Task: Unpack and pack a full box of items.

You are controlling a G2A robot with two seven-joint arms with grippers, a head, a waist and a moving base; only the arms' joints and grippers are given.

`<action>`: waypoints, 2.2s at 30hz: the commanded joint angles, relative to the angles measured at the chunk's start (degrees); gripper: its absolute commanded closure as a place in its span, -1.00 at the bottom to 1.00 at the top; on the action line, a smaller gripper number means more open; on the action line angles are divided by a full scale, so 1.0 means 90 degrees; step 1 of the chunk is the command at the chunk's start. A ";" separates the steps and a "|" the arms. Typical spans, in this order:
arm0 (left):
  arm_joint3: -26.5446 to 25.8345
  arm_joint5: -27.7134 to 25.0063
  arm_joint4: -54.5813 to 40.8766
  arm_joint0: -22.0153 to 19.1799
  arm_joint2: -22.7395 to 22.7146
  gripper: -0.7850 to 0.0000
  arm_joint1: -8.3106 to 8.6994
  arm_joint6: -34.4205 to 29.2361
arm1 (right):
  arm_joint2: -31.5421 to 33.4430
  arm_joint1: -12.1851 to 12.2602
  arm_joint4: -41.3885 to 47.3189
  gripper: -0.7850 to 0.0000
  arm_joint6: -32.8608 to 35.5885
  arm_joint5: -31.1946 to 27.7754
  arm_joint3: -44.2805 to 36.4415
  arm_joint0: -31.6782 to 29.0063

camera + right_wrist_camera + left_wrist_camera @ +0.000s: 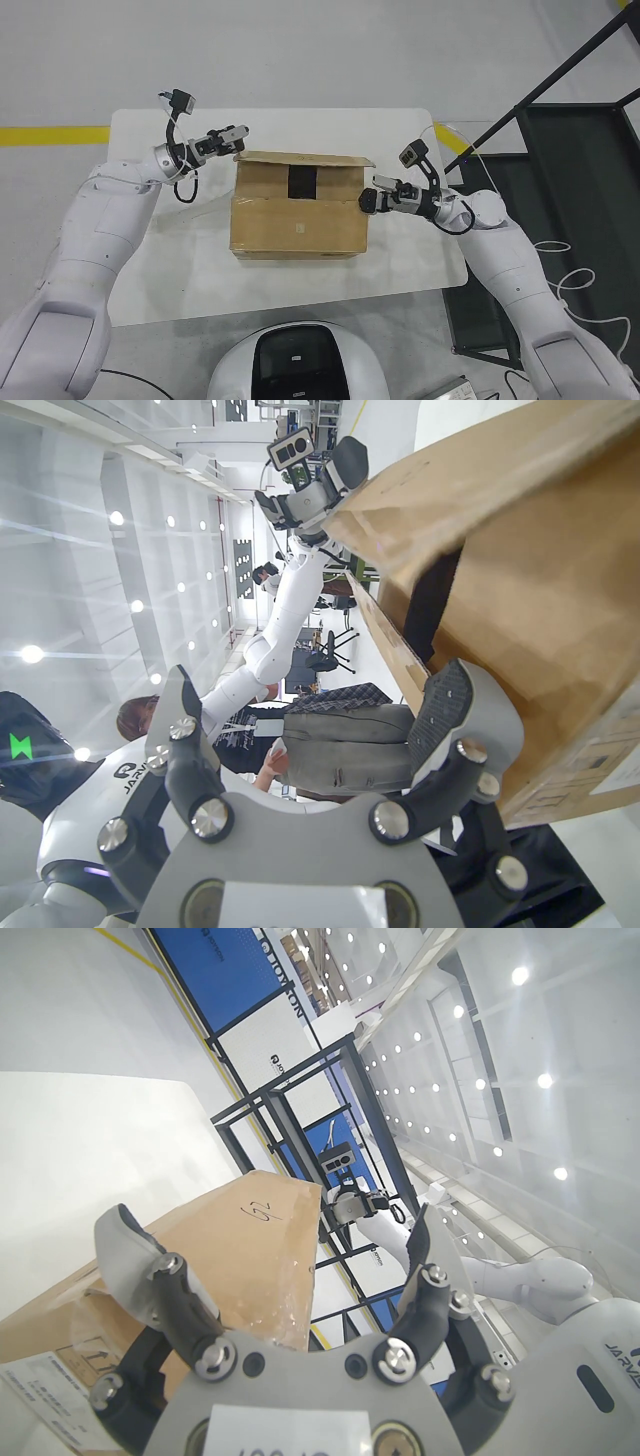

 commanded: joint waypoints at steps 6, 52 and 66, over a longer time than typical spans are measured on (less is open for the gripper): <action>-0.0353 0.0252 0.0128 -0.0006 0.0394 -1.00 0.0105 -0.0252 | 0.0070 0.0002 0.0093 -1.00 0.0384 -0.0312 -0.0100 0.0032; -0.1078 -0.0890 -0.0832 0.0840 0.0164 -1.00 0.0896 0.0891 | -0.0528 -0.0150 -0.1447 -1.00 -0.0794 0.0708 0.0300 0.0528; -0.1533 -0.0319 -0.0573 0.1928 -0.0523 -1.00 0.1114 0.1995 | -0.0528 -0.0150 -0.1447 -1.00 -0.0794 0.0708 0.0300 0.0528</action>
